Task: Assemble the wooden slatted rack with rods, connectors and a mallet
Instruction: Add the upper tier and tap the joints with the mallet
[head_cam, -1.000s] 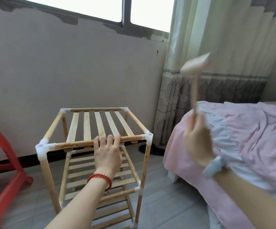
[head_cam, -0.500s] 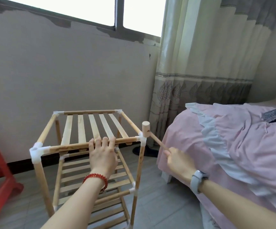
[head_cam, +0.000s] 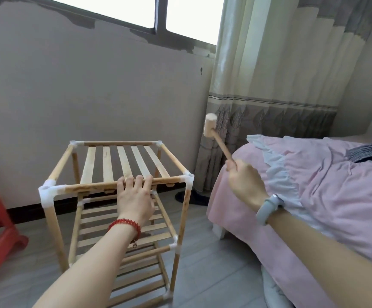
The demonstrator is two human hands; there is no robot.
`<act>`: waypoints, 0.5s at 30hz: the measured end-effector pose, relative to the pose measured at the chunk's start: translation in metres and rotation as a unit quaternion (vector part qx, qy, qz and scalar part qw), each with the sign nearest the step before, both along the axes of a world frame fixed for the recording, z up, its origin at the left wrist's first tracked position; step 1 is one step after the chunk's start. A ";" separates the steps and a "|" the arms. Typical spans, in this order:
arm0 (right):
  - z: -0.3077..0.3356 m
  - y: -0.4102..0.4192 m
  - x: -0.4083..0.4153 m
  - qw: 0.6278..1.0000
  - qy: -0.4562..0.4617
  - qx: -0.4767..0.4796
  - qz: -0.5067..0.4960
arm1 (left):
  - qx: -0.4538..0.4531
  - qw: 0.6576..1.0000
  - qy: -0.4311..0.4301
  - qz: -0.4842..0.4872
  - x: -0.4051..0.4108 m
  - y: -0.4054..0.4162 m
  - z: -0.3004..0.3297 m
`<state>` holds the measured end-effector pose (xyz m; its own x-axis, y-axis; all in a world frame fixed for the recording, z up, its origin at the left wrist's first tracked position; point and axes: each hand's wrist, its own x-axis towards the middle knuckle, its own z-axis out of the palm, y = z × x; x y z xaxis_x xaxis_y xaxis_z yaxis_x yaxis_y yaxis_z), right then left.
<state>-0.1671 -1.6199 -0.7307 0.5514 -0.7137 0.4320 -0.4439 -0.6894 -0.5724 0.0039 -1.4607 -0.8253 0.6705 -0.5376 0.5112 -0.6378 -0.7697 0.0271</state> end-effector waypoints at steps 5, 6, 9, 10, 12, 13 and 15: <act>-0.014 0.011 -0.006 0.993 -0.052 -0.098 -0.031 | 0.014 1.000 0.011 -0.007 -0.002 -0.001 0.001; -0.032 0.011 -0.004 0.992 0.099 -0.084 0.005 | 0.017 1.000 0.013 -0.007 -0.004 0.000 0.000; -0.022 0.001 -0.010 0.975 0.207 -0.073 0.021 | 0.034 0.999 0.026 -0.004 -0.006 0.004 -0.002; 0.000 0.000 -0.012 0.987 0.142 -0.076 0.004 | 0.034 0.999 0.023 -0.001 -0.005 0.004 -0.002; 0.040 0.000 -0.017 0.993 0.008 -0.115 -0.026 | 0.036 0.999 0.026 0.004 -0.006 0.007 -0.004; 0.056 0.002 -0.021 0.989 -0.059 -0.129 -0.027 | 0.036 0.999 0.023 0.002 -0.005 0.006 -0.004; 0.052 0.008 -0.022 0.974 -0.190 -0.116 -0.034 | 0.038 0.999 0.018 0.001 -0.005 0.004 -0.003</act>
